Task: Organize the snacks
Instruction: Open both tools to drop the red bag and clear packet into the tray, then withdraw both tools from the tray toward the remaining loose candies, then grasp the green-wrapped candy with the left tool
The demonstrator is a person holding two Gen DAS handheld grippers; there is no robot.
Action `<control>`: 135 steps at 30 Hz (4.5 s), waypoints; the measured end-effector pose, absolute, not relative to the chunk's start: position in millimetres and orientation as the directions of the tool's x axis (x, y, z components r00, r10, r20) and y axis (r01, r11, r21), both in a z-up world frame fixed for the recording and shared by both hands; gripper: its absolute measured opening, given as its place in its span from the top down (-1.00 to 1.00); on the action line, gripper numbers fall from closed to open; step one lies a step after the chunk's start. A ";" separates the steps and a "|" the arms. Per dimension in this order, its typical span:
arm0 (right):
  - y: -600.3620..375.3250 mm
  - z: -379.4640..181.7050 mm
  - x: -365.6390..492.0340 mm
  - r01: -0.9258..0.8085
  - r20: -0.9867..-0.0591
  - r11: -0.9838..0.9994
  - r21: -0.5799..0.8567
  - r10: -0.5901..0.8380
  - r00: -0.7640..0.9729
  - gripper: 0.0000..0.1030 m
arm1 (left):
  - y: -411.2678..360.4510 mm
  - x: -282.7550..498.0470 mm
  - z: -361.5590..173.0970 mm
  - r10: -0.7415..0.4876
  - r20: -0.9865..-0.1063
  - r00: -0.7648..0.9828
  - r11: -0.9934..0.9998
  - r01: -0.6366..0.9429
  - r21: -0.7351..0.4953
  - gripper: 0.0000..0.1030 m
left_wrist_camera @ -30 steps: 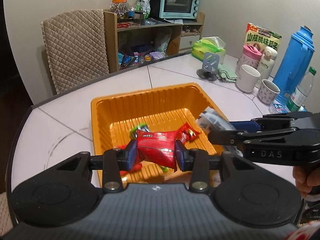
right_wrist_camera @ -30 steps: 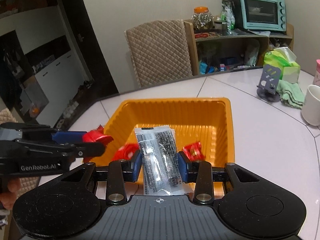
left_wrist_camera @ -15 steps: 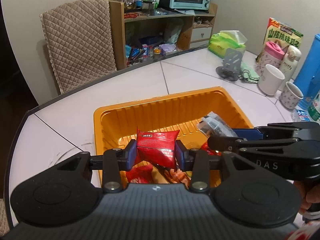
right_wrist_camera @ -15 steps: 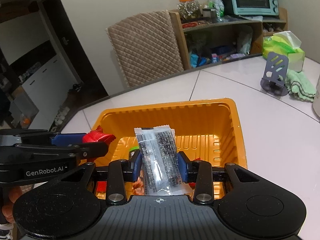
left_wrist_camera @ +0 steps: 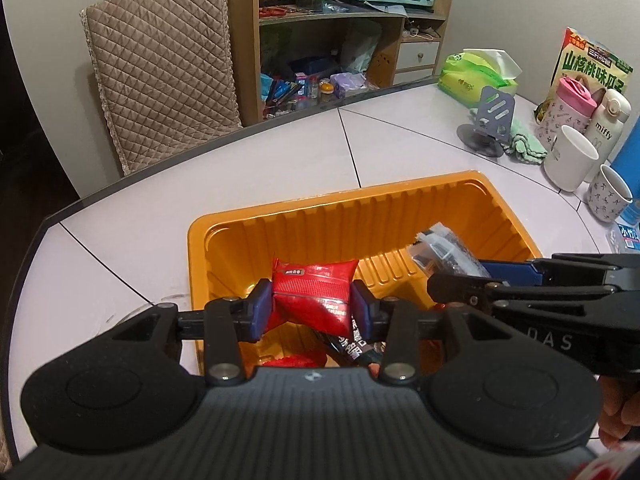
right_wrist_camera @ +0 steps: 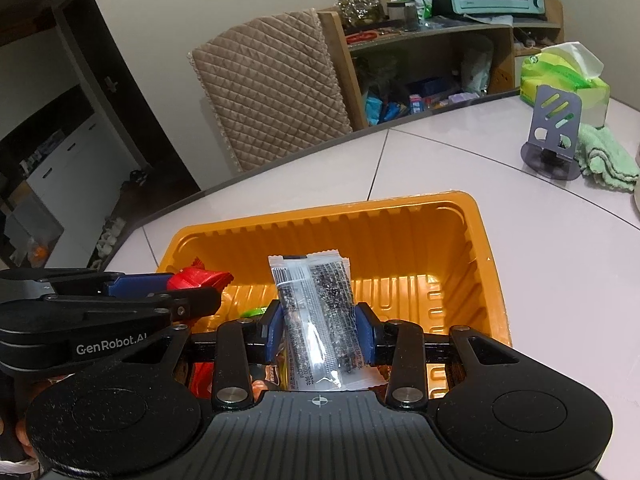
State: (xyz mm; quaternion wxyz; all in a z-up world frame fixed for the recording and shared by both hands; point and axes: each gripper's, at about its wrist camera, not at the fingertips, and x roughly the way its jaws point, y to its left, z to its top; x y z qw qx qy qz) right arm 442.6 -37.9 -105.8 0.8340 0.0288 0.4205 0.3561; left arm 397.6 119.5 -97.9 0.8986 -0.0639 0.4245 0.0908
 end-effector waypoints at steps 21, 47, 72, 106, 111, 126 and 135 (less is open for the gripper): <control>-28.7 -106.2 444.1 -0.557 -0.678 0.749 0.358 0.619 0.397 0.25 | 130.7 392.6 -93.6 0.114 -0.765 0.634 0.968 -0.243 -0.057 0.14; -71.2 -84.2 422.9 -0.501 -0.632 0.752 0.428 0.646 0.429 -0.14 | 117.7 354.0 -69.4 0.086 -0.739 0.668 0.965 -0.242 -0.106 0.14; -125.8 -47.0 347.3 -0.520 -0.633 0.751 0.407 0.642 0.432 -0.14 | 71.6 266.2 -29.6 0.047 -0.703 0.709 0.965 -0.215 -0.152 0.14; -163.9 -78.0 232.4 -0.524 -0.745 0.774 0.355 0.573 0.342 -0.14 | 42.2 137.6 -68.2 0.035 -0.795 0.606 0.959 -0.245 -0.145 0.08; -163.5 -85.4 224.5 -0.526 -0.760 0.775 0.350 0.563 0.324 -0.14 | 39.9 131.4 -76.7 0.029 -0.809 0.587 0.958 -0.247 -0.145 0.08; -159.1 -109.6 222.3 -0.540 -0.798 0.779 0.319 0.528 0.290 -0.14 | 31.7 139.4 -104.8 0.046 -0.845 0.533 0.954 -0.273 -0.121 0.08; -160.0 -116.6 234.5 -0.531 -0.805 0.784 0.321 0.521 0.283 -0.14 | 31.5 157.6 -114.9 0.080 -0.851 0.518 0.948 -0.304 -0.096 0.08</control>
